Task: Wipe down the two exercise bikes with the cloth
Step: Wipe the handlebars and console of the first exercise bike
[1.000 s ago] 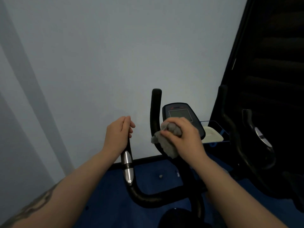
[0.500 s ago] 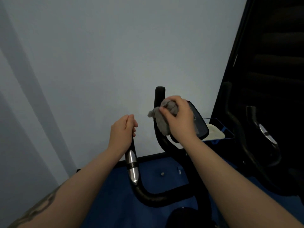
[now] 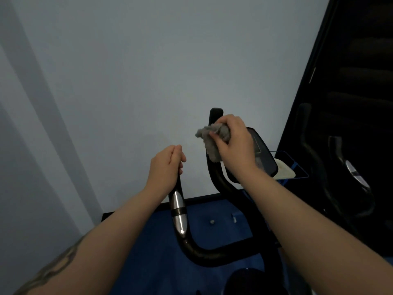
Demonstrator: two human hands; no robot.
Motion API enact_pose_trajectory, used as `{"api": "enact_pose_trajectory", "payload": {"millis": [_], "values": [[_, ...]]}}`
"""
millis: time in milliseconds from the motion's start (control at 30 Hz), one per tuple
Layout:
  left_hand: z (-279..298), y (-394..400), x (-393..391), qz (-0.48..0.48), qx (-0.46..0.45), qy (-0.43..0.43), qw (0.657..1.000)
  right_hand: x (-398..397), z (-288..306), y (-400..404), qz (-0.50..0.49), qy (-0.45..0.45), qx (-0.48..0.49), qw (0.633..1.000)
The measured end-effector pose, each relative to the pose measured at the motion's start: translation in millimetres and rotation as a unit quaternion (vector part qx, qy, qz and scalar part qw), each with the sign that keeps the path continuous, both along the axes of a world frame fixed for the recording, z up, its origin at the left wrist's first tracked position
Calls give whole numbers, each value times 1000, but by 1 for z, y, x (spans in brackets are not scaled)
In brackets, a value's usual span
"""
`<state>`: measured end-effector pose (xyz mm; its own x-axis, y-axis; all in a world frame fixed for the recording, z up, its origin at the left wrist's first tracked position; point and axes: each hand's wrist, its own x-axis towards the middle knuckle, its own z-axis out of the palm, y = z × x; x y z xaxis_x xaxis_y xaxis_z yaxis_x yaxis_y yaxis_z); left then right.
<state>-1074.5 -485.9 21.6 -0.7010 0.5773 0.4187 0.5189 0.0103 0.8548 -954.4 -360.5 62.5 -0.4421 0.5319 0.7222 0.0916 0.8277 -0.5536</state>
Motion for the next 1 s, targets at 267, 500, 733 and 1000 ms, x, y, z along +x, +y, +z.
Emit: {"api": "enact_pose_trajectory", "payload": {"millis": [267,500,733,1000], "values": [[-1,1,1,3,13,-14,1000,19,15,6,0,10,13,1000],[1,-1,1,-2,10,-19,1000,2,1,5,10,-19,10,1000],[1,-1,3,5,9,-20,1000,13,25,10,49,-31,10,998],[1,-1,5,9,20,-25,999,28,-12,0,77,-200,-56,975]]}}
